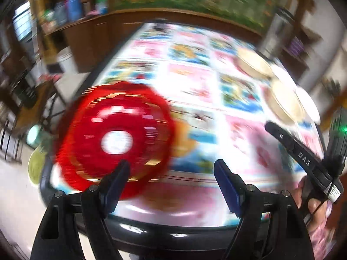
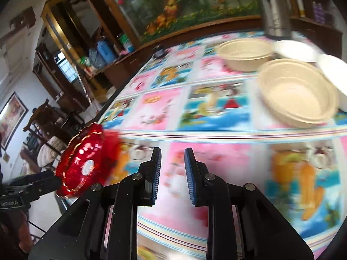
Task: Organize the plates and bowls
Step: 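Open the left gripper and withdraw from the stacked red plates, then reach the left gripper to the large beige bowl and grasp its rim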
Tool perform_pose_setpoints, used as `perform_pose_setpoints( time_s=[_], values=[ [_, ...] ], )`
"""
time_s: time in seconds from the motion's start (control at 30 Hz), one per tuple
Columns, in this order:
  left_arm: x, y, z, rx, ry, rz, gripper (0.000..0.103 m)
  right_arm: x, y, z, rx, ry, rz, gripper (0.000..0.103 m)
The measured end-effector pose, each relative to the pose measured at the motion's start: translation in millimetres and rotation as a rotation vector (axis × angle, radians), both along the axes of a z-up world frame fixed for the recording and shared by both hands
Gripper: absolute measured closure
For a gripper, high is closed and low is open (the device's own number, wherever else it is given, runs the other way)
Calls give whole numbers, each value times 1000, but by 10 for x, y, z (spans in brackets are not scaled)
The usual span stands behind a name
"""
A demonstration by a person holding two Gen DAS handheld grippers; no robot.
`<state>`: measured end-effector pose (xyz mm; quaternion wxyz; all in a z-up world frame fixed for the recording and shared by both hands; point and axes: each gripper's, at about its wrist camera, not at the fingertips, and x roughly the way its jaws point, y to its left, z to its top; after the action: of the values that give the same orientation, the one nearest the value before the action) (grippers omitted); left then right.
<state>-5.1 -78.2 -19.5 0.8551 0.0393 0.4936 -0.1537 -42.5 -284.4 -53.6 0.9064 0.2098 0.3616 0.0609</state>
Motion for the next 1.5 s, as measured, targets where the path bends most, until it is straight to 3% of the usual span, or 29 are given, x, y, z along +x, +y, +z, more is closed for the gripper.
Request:
perform_pose_setpoints(
  time_s=[0.1,0.3,0.4,0.7,0.9,1.1,1.2,1.33,1.5],
  values=[
    [-77,-429,-97,37,30,-99,23,-199,-264,-21,-12,-11,-17,81],
    [-125,-1046,-192,80,67,-210,23,-517,-937,-44,71,-32,-122,81],
    [-61,-1255,-167,74,77,-231,23,-628,-1298,-76,112,-36,-198,75],
    [164,-1616,-37,-12,69,-198,23,-695,-2186,-196,362,-49,-367,75],
    [246,-1736,-138,1,94,-199,23,-494,-2269,-211,358,9,-388,75],
    [637,-1944,47,25,38,-173,23,-157,-2392,-150,373,94,-395,75],
    [882,-2023,70,7,52,-136,23,-64,-2466,-177,376,111,-410,75],
    [1031,-2062,66,-65,92,-106,23,-83,-2511,-277,445,91,-401,75],
    [1130,-2216,-7,-63,109,-107,23,-72,-2472,-251,462,50,-362,75]
  ],
)
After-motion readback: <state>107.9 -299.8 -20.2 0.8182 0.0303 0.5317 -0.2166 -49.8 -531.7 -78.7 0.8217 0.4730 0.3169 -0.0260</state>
